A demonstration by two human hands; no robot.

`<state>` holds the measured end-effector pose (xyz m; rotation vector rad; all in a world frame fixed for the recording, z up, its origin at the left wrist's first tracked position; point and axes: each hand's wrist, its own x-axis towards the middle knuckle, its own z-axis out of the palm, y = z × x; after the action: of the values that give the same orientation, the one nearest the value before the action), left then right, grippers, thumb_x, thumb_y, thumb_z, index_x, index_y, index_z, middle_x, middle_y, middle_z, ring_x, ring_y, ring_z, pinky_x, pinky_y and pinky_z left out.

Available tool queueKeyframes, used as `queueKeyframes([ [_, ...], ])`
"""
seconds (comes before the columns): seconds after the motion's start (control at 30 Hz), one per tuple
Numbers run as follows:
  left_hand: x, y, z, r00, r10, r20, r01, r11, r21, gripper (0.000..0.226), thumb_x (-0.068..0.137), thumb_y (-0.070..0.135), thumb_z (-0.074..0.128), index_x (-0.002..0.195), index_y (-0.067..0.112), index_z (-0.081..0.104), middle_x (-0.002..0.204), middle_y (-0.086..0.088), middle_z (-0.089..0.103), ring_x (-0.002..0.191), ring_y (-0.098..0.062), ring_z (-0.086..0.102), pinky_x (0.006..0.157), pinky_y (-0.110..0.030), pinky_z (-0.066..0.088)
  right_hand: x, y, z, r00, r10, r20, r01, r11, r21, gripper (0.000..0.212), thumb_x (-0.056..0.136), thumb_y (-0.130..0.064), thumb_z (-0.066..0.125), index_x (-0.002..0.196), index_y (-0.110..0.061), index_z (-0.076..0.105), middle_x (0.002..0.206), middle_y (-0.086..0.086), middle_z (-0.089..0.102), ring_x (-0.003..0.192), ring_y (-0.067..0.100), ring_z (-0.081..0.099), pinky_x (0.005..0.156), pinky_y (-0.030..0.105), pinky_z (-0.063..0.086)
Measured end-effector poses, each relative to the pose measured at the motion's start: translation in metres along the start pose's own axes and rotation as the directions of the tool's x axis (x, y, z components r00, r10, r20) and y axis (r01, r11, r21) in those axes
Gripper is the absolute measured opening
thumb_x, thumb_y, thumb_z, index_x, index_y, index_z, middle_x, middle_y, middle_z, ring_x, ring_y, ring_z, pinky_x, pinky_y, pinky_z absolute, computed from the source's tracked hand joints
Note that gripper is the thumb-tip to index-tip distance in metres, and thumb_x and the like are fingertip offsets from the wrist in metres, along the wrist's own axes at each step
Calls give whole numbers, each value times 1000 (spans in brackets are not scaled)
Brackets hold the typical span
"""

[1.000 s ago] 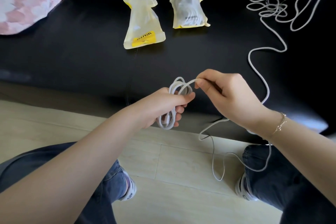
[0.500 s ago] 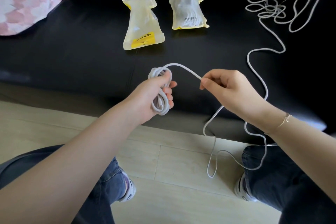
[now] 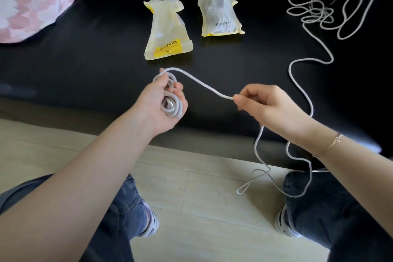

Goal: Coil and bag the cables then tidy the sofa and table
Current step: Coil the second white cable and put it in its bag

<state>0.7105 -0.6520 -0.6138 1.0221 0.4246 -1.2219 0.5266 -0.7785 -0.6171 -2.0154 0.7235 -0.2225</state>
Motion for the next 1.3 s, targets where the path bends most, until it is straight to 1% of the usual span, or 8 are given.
queueKeyframes([
  [0.17,-4,-12,2,998,24,65,-36,981,190,36,89,34,69,111,5,67,58,7,47,51,-4,44,45,-17,46,0,0,4,992,-70,-104,69,998,-12,21,96,-24,57,80,-12,62,56,2,49,45,7,34,46,11,29],
  [0.33,-5,-25,7,981,-7,196,-59,943,328,35,86,26,71,118,9,71,58,7,36,52,-5,38,48,-15,44,-4,3,18,995,-97,32,99,991,-89,19,95,-21,59,78,-13,62,50,-4,43,45,9,33,48,16,28],
  [0.5,-7,-27,11,988,18,151,-73,927,369,18,88,25,70,94,8,73,58,6,37,50,-5,41,48,-16,45,-7,2,25,987,-102,127,118,986,-122,17,94,-22,59,78,-18,62,47,-13,44,47,8,37,50,17,31],
  [0.67,-4,-27,10,991,95,92,-121,931,345,21,91,29,67,85,9,67,55,3,50,49,-7,53,55,-22,53,-6,1,23,990,-69,125,84,989,-123,20,96,-29,57,80,-17,61,45,-14,44,46,8,36,48,18,32],
  [0.9,0,-24,7,989,67,134,-97,969,226,19,98,26,58,85,12,63,79,-1,61,93,-18,64,75,-31,57,-5,2,21,991,-25,133,41,992,-116,21,97,-30,54,82,-16,61,47,-13,43,47,7,35,48,16,32],
  [1.07,-2,-21,7,989,-1,148,-37,967,252,21,97,29,58,83,14,63,80,0,65,99,-18,64,97,-42,49,-6,1,21,986,-19,165,41,991,-129,22,97,-30,53,81,-17,61,47,-14,43,47,6,37,49,15,33],
  [1.2,-1,-17,6,984,-47,173,11,978,207,13,98,23,56,89,15,58,77,0,58,77,-14,59,63,-28,53,-4,3,20,994,-22,110,44,977,-208,22,96,-33,55,79,-20,60,49,-10,44,49,8,38,49,20,32],
  [1.3,-1,-16,5,988,-53,147,18,973,231,10,97,22,58,89,15,59,77,-1,59,68,-13,59,51,-24,50,-3,5,18,997,-40,69,58,959,-278,21,95,-33,56,79,-20,61,51,-8,46,51,9,41,51,23,33],
])
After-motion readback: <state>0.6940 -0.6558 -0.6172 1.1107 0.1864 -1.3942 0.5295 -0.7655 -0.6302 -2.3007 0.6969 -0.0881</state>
